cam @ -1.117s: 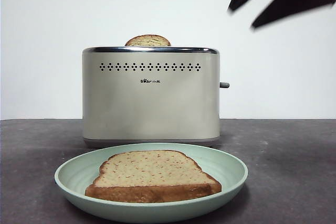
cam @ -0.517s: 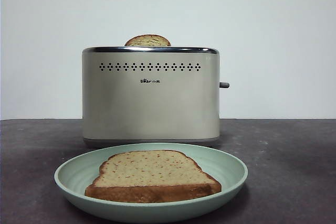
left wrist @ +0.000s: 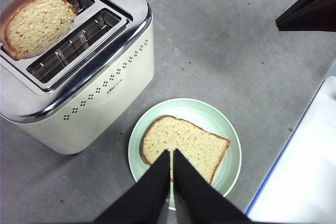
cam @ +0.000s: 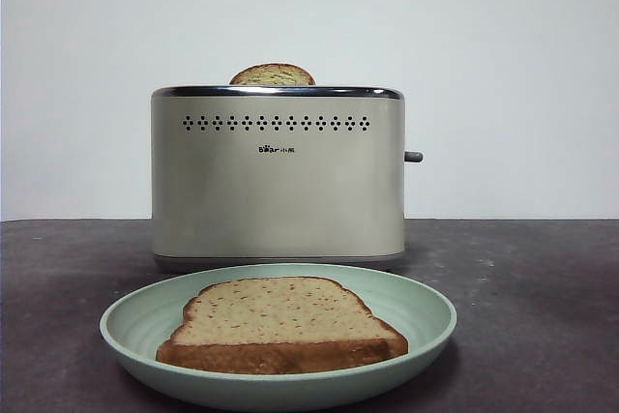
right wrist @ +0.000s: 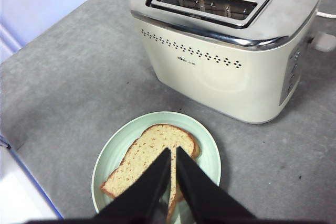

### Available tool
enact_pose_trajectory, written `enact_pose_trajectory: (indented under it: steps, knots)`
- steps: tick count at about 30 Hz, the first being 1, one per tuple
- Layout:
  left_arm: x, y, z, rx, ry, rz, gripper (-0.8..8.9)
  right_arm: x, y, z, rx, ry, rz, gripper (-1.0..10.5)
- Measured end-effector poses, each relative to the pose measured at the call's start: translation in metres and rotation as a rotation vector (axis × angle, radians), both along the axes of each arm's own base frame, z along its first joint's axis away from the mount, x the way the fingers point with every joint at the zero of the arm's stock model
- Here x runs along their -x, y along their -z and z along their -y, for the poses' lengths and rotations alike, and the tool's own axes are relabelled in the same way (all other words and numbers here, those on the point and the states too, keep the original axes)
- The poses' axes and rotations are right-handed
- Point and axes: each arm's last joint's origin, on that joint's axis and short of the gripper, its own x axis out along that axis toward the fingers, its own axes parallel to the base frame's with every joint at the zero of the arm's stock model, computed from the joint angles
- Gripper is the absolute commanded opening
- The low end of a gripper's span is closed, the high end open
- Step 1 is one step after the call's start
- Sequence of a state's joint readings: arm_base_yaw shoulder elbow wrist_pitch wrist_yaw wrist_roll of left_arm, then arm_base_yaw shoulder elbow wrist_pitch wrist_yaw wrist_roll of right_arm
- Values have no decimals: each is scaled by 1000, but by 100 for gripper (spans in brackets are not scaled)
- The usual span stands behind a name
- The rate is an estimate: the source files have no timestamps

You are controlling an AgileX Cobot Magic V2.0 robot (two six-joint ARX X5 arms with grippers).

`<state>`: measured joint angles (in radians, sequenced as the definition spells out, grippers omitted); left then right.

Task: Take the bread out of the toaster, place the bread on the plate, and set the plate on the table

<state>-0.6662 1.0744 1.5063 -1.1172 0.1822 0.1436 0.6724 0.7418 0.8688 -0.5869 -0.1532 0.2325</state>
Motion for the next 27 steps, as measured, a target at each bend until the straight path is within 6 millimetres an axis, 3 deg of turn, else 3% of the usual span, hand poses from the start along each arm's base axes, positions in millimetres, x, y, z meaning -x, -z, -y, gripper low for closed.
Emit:
enact_pose_trajectory:
  steps: [17,21,27]
  knots:
    - [-3,0,0,0,-5,5,8,2,-1,2,-7,0,10,5]
    - [-7,-14,-13,84,-82,129,8,2,-1,2,-7,0,10,5]
    - [7,-28,-55,240,-283,447,8,2,-1,2,-7,0,10,5]
